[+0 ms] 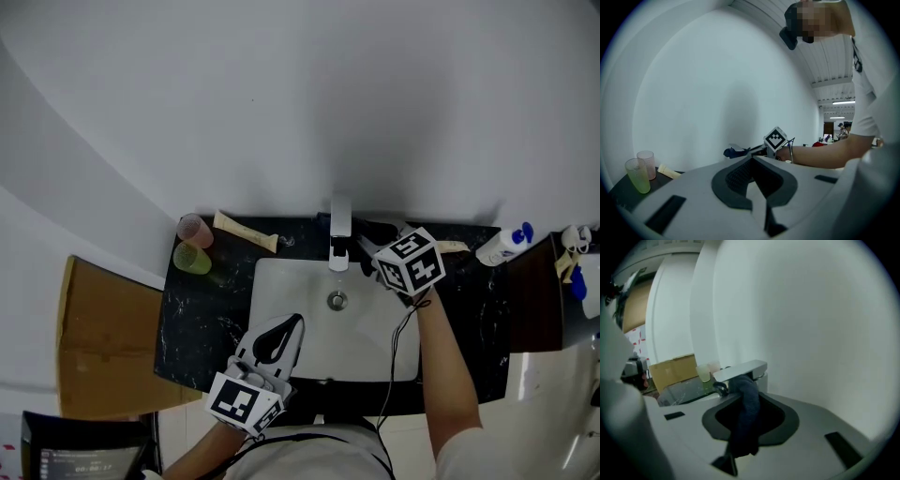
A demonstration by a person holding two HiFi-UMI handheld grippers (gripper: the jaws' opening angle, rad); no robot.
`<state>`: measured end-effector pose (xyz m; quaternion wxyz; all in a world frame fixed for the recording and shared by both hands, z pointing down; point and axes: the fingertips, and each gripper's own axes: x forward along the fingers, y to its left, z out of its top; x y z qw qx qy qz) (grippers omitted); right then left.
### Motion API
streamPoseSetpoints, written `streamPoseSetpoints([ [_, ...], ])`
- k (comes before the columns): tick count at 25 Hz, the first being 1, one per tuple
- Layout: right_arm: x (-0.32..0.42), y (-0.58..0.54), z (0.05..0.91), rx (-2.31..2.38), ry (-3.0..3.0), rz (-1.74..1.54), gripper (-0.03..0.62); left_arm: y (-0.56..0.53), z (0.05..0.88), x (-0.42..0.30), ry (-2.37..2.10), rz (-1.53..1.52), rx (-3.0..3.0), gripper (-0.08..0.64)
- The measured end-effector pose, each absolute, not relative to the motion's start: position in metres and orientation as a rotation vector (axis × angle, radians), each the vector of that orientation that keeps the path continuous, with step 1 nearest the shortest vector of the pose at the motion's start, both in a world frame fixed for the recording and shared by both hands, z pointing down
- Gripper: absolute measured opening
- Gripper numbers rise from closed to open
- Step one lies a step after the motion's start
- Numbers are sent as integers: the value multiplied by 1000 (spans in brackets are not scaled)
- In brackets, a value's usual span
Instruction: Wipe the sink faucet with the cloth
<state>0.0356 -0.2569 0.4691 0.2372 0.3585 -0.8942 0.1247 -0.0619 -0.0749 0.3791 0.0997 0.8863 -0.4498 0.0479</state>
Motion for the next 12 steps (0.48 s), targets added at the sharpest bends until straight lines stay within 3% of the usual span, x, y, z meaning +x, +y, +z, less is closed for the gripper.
streamPoseSetpoints([
  [5,70,-254,474,1097,-2443,386,86,-75,382,-63,-1324,154,2618,-2],
  [12,25,-241,465,919,-2515,328,86,-77,380,-60,-1327,153,2621,-3],
])
